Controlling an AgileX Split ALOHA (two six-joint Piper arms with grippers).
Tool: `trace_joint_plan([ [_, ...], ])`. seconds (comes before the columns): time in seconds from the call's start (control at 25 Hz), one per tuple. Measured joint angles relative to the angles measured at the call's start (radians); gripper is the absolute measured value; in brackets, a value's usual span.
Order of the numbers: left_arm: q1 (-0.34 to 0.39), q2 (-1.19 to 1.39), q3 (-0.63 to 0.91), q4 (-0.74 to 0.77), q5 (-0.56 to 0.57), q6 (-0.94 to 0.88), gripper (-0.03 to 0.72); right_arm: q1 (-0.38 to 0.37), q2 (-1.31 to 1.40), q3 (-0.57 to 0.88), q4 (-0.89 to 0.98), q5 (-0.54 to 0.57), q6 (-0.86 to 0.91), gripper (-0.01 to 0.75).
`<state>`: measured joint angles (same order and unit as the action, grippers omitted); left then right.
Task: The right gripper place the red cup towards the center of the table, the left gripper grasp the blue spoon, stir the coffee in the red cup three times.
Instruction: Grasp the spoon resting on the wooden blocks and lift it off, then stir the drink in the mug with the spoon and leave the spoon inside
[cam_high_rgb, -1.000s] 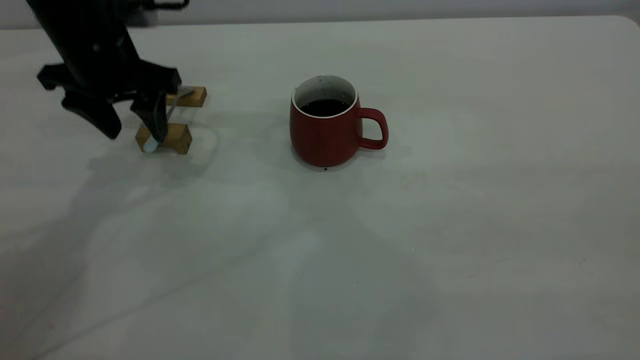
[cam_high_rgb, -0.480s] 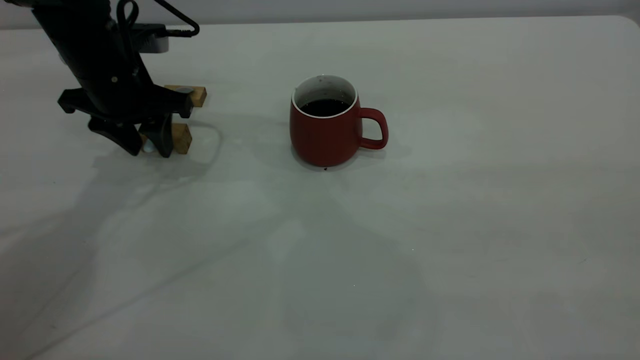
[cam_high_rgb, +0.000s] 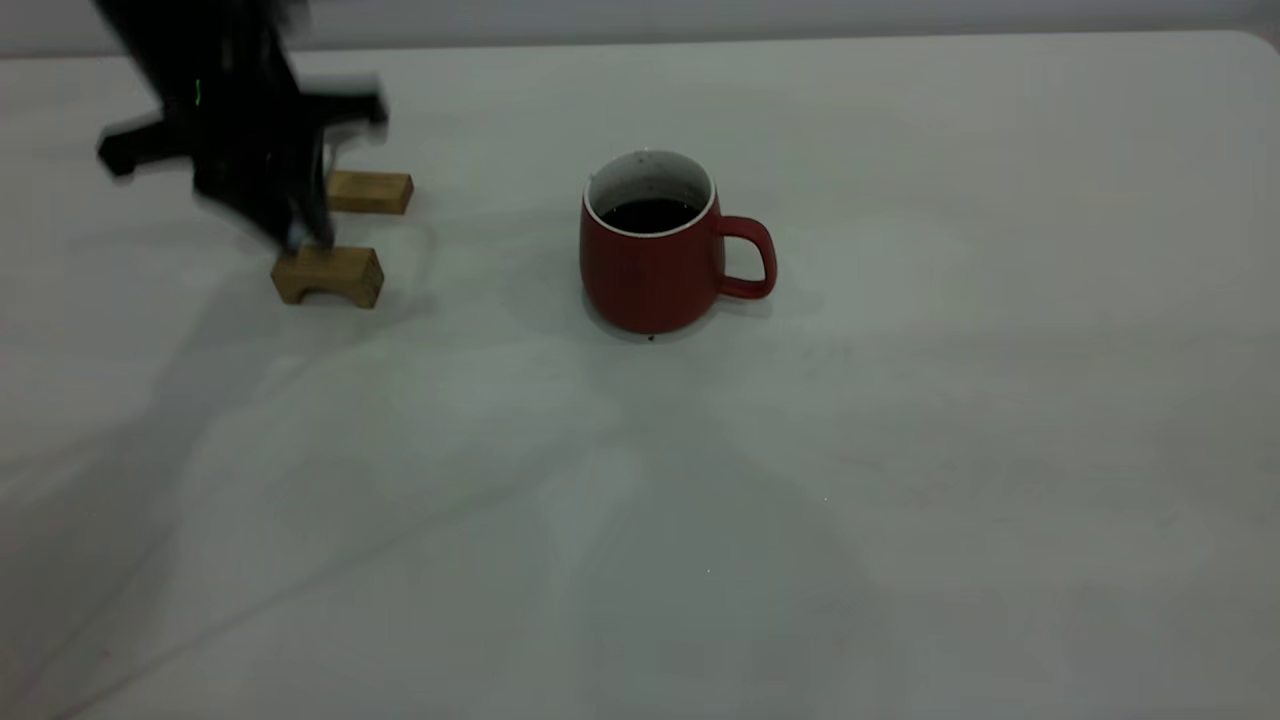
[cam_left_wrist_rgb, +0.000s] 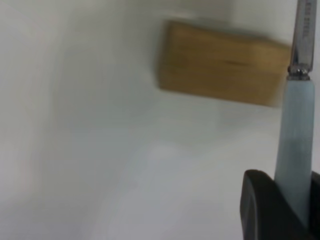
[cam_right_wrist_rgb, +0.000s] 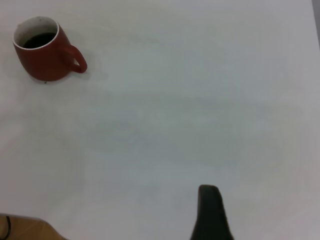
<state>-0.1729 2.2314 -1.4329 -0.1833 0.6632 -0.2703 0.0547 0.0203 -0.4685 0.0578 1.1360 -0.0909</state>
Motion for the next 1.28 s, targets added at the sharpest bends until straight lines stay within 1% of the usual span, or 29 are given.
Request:
trace_joint_plan([
  [0.04, -0.001, -0.029, -0.022, -0.057, 0.053, -0.057, 0.178, 0.000, 0.000, 0.000, 0.000, 0.000, 0.000, 0.587],
  [0.16, -0.007, -0.091, -0.080, -0.305, 0.256, -0.254, 0.178, 0.000, 0.000, 0.000, 0.000, 0.000, 0.000, 0.587],
  [0.28, -0.011, -0.116, -0.103, -0.599, 0.387, -0.439, 0.178, 0.000, 0.000, 0.000, 0.000, 0.000, 0.000, 0.587],
  [0.4, -0.019, -0.120, -0.109, -0.866, 0.456, -0.547, 0.178, 0.000, 0.000, 0.000, 0.000, 0.000, 0.000, 0.587],
  [0.52, -0.030, -0.112, -0.109, -1.048, 0.457, -0.575, 0.178, 0.000, 0.000, 0.000, 0.000, 0.000, 0.000, 0.587],
  [0.72, -0.043, -0.041, -0.109, -1.198, 0.395, -0.580, 0.178, 0.000, 0.000, 0.000, 0.000, 0.000, 0.000, 0.586],
  [0.84, -0.047, 0.030, -0.109, -1.266, 0.384, -0.575, 0.178, 0.000, 0.000, 0.000, 0.000, 0.000, 0.000, 0.586],
  [1.12, -0.047, 0.163, -0.111, -1.341, 0.379, -0.548, 0.178, 0.000, 0.000, 0.000, 0.000, 0.000, 0.000, 0.586],
  [1.28, -0.047, 0.218, -0.111, -1.349, 0.337, -0.528, 0.178, 0.000, 0.000, 0.000, 0.000, 0.000, 0.000, 0.586],
])
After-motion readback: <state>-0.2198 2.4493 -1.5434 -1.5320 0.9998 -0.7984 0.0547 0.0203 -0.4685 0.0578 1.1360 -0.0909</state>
